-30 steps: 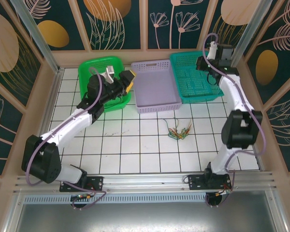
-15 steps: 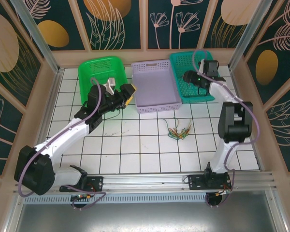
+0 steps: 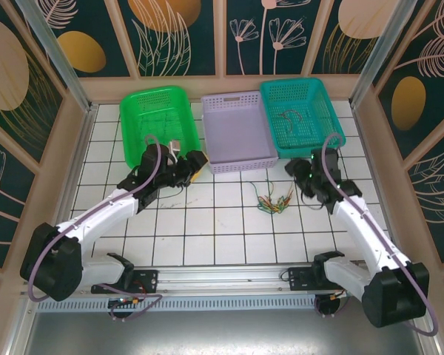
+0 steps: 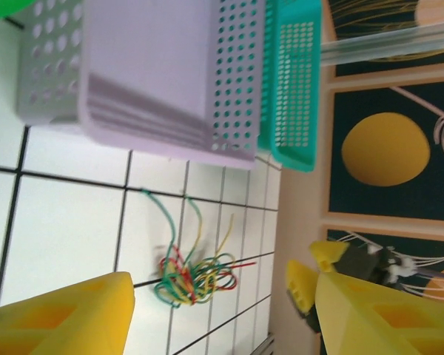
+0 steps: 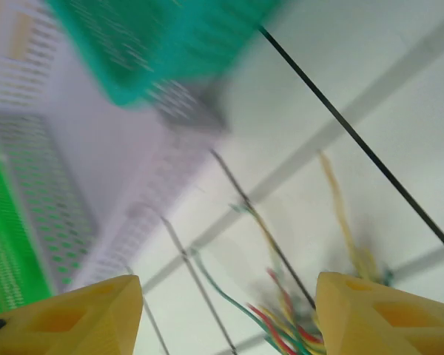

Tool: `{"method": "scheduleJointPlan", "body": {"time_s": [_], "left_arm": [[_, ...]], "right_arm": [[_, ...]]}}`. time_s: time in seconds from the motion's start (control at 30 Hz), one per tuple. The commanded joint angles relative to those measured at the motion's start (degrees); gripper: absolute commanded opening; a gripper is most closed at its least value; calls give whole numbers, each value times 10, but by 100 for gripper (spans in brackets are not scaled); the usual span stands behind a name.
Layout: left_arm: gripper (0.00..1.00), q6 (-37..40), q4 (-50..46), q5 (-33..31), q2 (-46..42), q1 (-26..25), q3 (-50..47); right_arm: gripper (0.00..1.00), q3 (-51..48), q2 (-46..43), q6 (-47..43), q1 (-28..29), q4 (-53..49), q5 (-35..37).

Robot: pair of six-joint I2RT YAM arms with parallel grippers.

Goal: Untangle the cables

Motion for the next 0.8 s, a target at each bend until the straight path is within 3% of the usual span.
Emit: {"method": "scheduleJointPlan", "body": {"time_s": [0.0,0.17,0.33,0.43,0.53,0.77], "left_arm": [[64,20,-14,7,1,-12,-17],[64,23,-19,8,-3,-21,-26],[63,18,-19,2,-19,-24,-34],[62,17,-23,2,-31,-25,-45],[61,15,-28,2,-41,-25,-55],[64,19,-34,30,-35,-30,-50]], "right_arm": [[65,-58,7,73,7,-12,-50],[64,-106,59,68,14,56,-58],[49,-134,115,81,16,140,-74],[30,-139,130,78,23,156,-76],[0,-130,108,60,33,125,-66],[0,-99,-37,99,110,43,-41]]}}
